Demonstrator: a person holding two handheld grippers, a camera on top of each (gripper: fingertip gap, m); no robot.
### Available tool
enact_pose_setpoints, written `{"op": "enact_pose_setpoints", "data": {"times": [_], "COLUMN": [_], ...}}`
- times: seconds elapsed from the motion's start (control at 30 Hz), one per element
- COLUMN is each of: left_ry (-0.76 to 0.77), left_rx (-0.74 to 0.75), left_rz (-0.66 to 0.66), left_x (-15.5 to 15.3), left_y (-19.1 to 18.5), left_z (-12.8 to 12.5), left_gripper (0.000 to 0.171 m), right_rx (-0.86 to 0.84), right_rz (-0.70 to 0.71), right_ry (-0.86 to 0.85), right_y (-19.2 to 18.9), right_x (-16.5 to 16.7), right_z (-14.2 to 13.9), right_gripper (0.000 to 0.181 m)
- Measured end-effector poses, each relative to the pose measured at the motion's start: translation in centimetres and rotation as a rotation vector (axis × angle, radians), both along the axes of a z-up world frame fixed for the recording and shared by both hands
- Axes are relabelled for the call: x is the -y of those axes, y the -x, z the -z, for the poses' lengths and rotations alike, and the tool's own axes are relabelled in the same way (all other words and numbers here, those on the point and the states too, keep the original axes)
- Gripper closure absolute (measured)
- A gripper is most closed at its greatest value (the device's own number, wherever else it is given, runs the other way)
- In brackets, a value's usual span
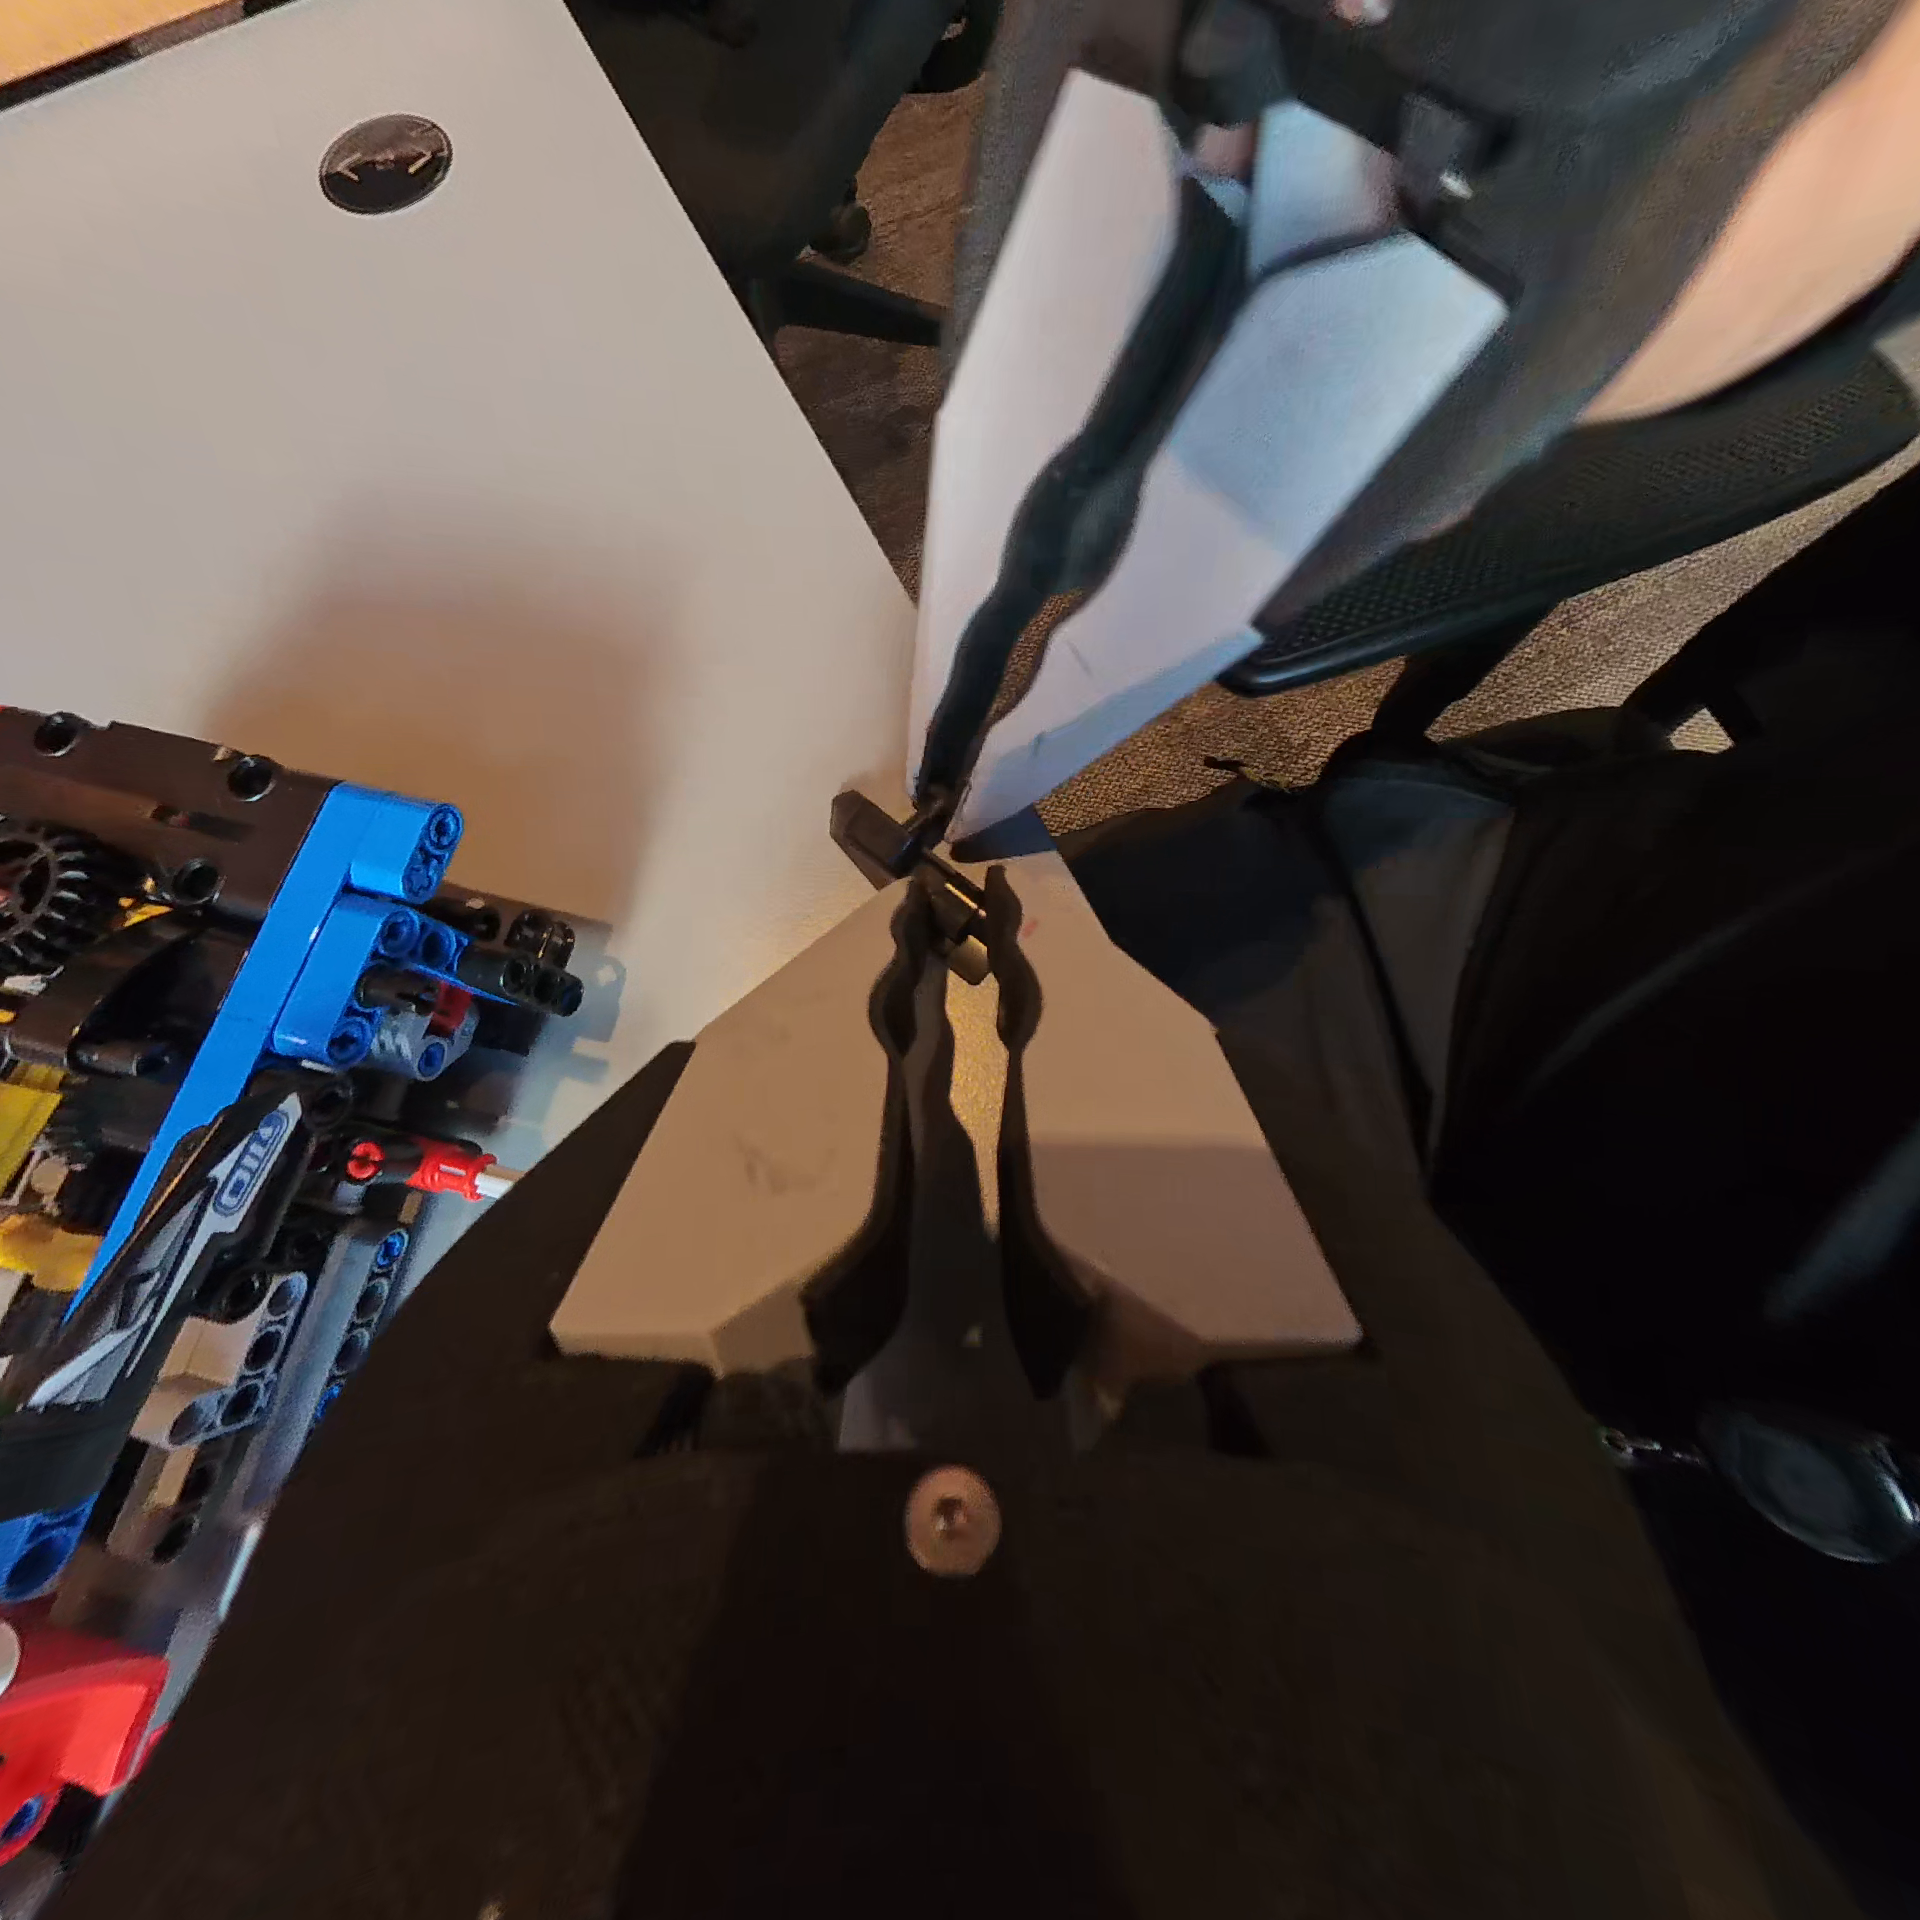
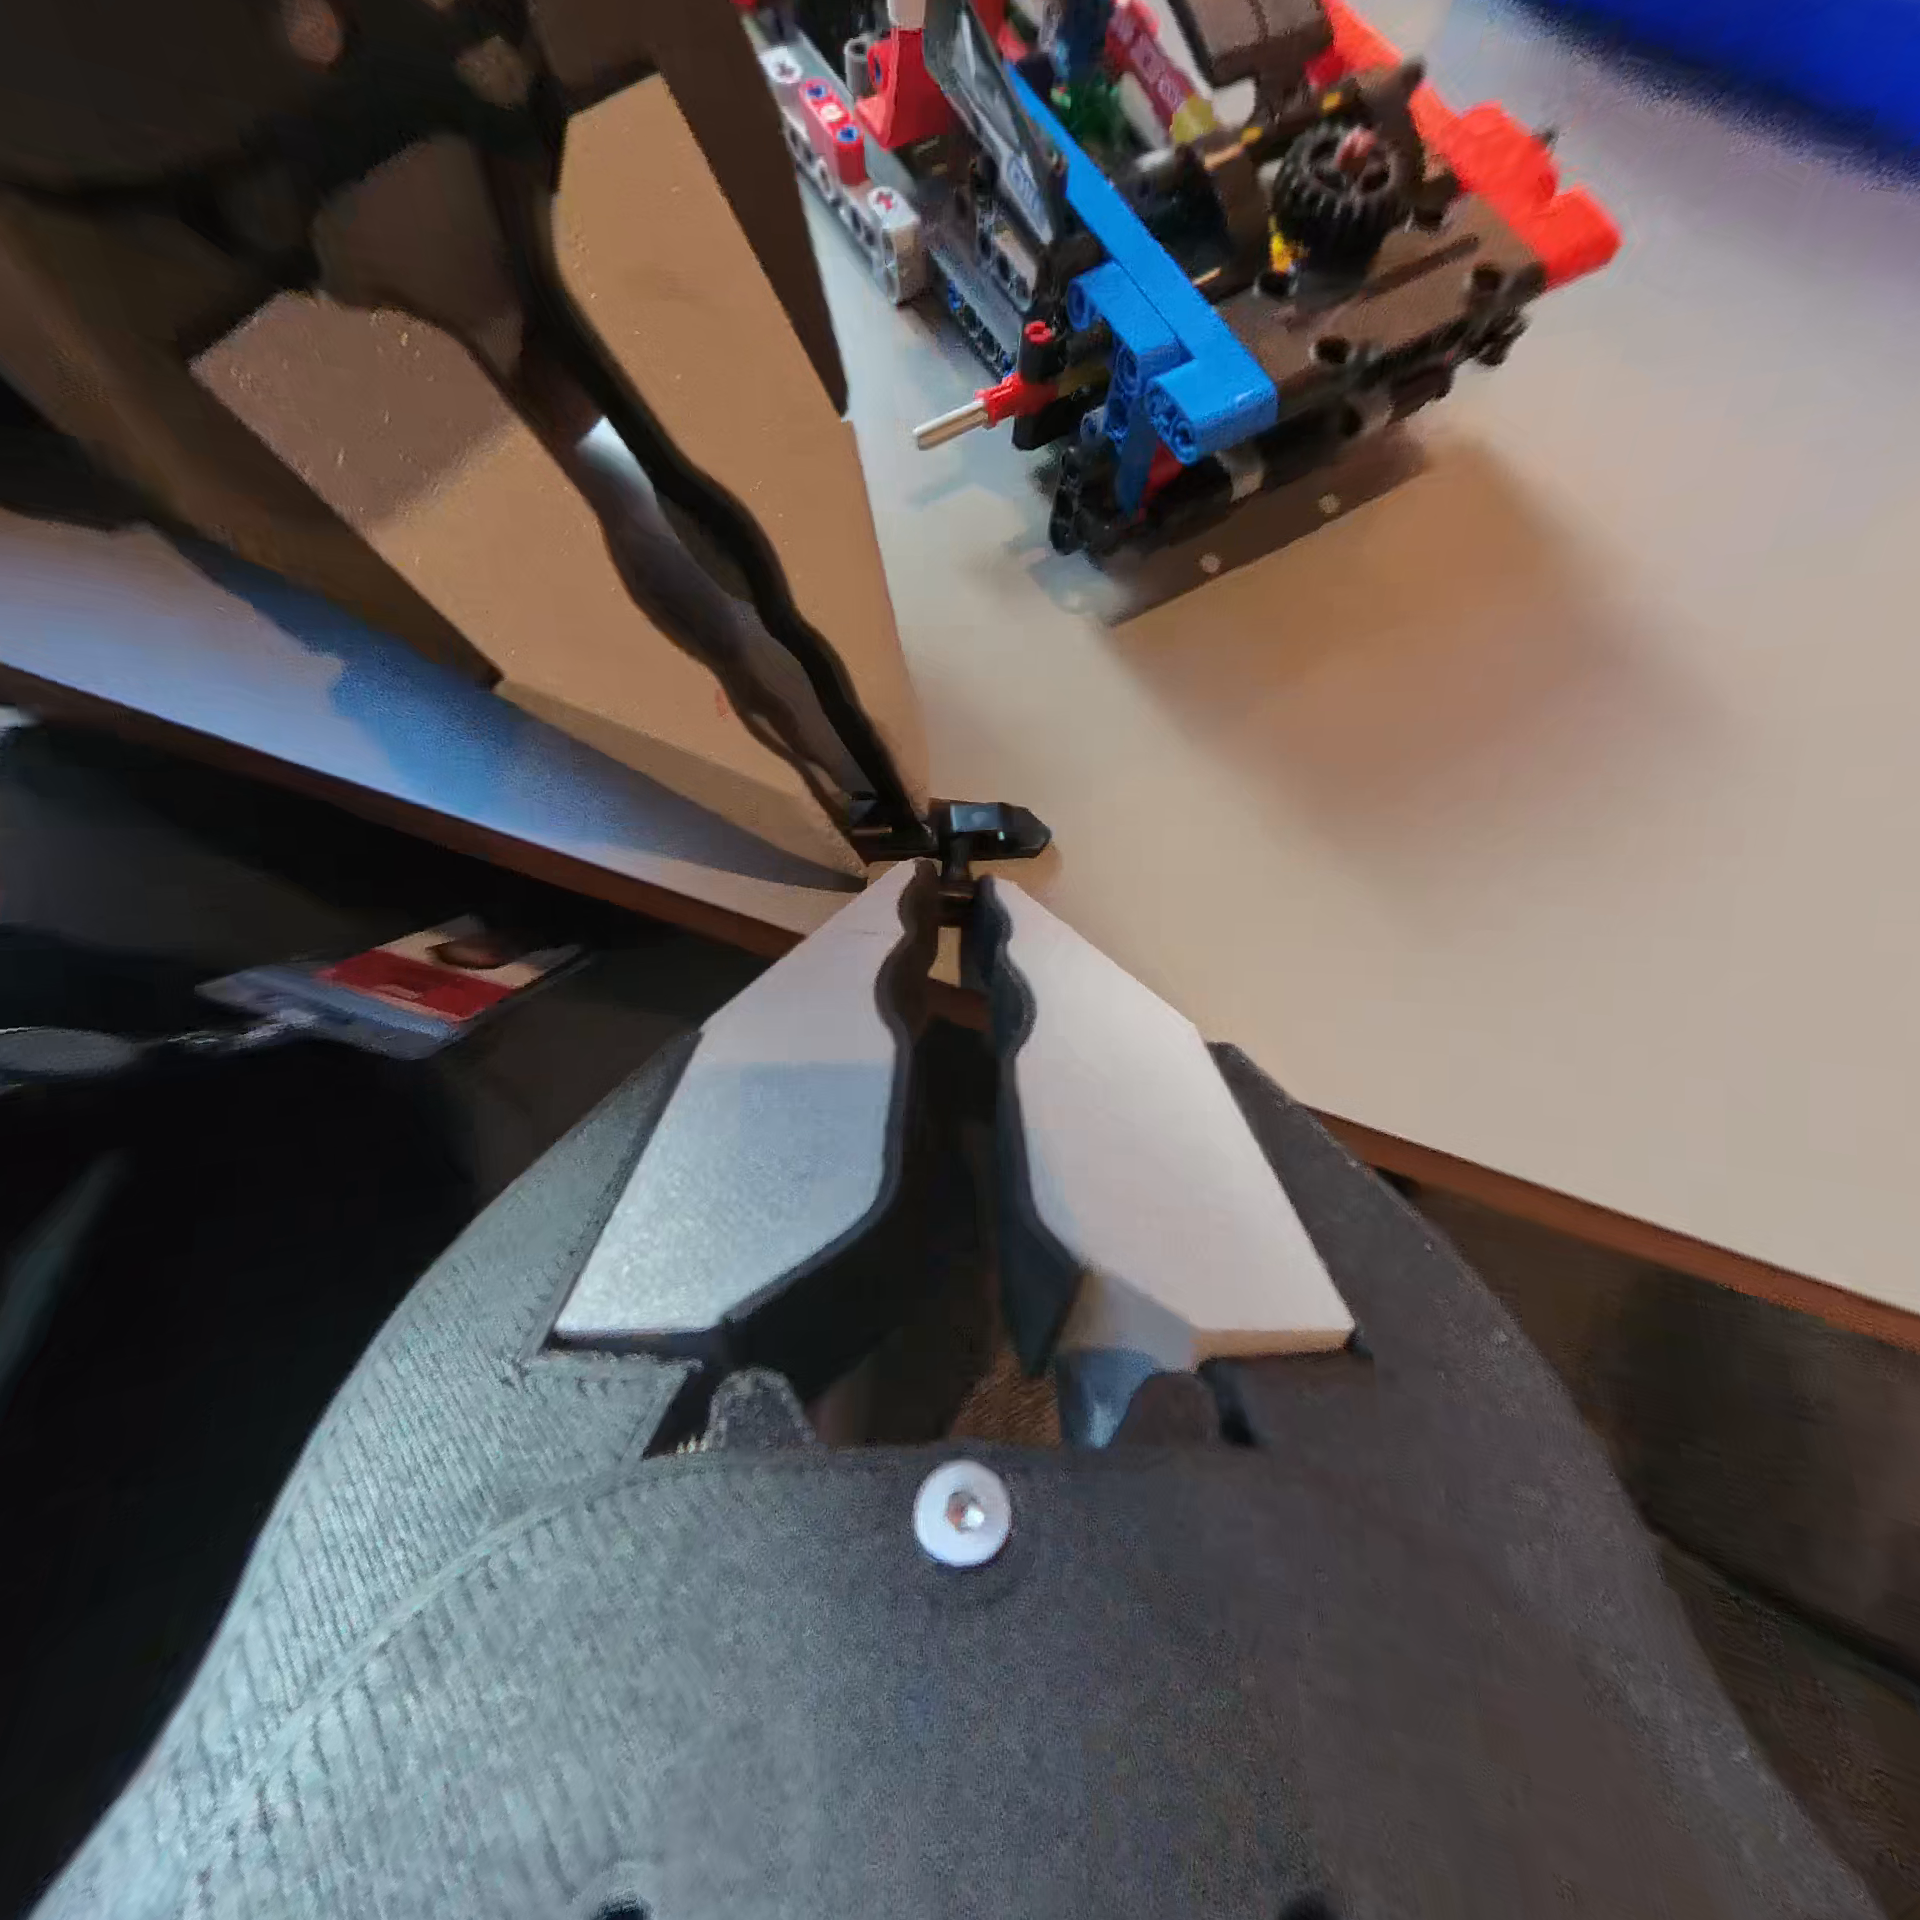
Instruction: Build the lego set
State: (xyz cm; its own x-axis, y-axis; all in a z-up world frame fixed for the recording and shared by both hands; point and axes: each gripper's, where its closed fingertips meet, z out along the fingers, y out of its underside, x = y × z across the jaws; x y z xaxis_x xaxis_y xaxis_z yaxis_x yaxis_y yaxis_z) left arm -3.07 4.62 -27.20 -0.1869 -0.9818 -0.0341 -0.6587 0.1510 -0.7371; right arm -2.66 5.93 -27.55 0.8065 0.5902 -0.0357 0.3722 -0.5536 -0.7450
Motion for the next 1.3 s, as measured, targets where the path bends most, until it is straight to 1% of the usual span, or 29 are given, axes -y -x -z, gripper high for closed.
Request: {"op": "enact_pose_setpoints", "data": {"times": [0.13,0.17,0.2,0.23,0.27,0.3,0.33,0.4,0.43,0.5,0.63,0.7,0.8,0.9,0.97,1.07,1.1,1.13,1.2,1.27,1.3], "left_ry": [-0.043,0.015,0.034,-0.043,-0.108,-0.111,-0.06,0.009,0.005,0.001,0.006,0.022,0.023,-0.007,-0.005,0.013,0.01,0.01,0.02,0.008,-0.004], "left_rx": [0.011,0.026,-0.026,-0.066,-0.057,-0.059,-0.053,-0.015,-0.01,-0.008,-0.009,-0.012,-0.014,-0.01,-0.012,-0.016,-0.014,-0.008,0.045,0.105,0.111], "left_rz": [0.039,0.126,0.17,0.188,0.157,0.139,0.141,0.131,0.097,0.091,0.091,0.085,0.081,0.07,0.048,0.016,-0.009,-0.034,-0.075,-0.124,-0.129], "left_x": [0.2,1.7,3.2,3.7,3.5,3.4,3.5,2.9,2.1,1.6,1.4,1.2,1.1,0.9,0.5,0.0,-0.4,-0.8,-1.4,-2.4,-2.6], "left_y": [0.0,0.1,0.2,0.1,-0.3,-0.2,0.2,0.6,0.6,0.6,0.6,0.6,0.6,0.6,0.5,0.4,0.3,0.1,-0.5,-1.2,-1.5], "left_z": [0.0,-0.3,0.4,1.2,1.2,1.2,1.1,0.4,0.3,0.4,0.4,0.4,0.4,0.5,0.5,0.5,0.4,0.3,-0.6,-1.6,-1.7], "left_gripper": [0.165,0.171,0.171,0.171,0.171,0.171,0.171,0.171,0.171,0.171,0.171,0.171,0.171,0.171,0.171,0.171,0.164,0.155,0.154,0.152,0.151], "right_rx": [-0.147,-0.166,-0.166,-0.148,-0.11,-0.069,-0.054,-0.108,-0.133,-0.168,-0.292,-0.327,-0.377,-0.411,-0.418,-0.353,-0.335,-0.31,-0.238,-0.184,-0.161], "right_rz": [-0.067,-0.078,-0.093,-0.109,-0.116,-0.106,-0.095,-0.072,-0.062,-0.042,0.022,0.067,0.12,0.147,0.106,-0.013,-0.076,-0.139,-0.23,-0.294,-0.323], "right_ry": [0.212,0.227,0.226,0.219,0.208,0.188,0.168,0.157,0.145,0.108,-0.045,-0.07,-0.112,-0.158,-0.208,-0.202,-0.195,-0.182,-0.147,-0.146,-0.147], "right_y": [0.0,0.2,0.5,0.9,0.8,0.3,-0.2,-0.6,-0.9,-1.8,-5.5,-7.7,-10.2,-11.6,-11.2,-9.0,-7.8,-6.7,-5.3,-4.2,-3.7], "right_x": [-0.1,-0.4,-0.7,-0.9,-1.0,-1.2,-1.3,-1.4,-1.5,-1.7,-1.8,-1.4,-0.4,0.6,0.7,-0.4,-0.8,-1.2,-1.8,-2.3,-2.4], "right_z": [0.0,0.0,0.0,0.0,0.1,0.1,0.1,0.0,0.0,-0.3,-3.7,-4.4,-4.5,-4.1,-4.8,-5.0,-4.9,-4.5,-3.0,-1.9,-1.5], "right_gripper": [0.177,0.177,0.177,0.178,0.177,0.177,0.177,0.177,0.177,0.177,0.177,0.177,0.177,0.176,0.177,0.177,0.177,0.177,0.177,0.177,0.177]}}
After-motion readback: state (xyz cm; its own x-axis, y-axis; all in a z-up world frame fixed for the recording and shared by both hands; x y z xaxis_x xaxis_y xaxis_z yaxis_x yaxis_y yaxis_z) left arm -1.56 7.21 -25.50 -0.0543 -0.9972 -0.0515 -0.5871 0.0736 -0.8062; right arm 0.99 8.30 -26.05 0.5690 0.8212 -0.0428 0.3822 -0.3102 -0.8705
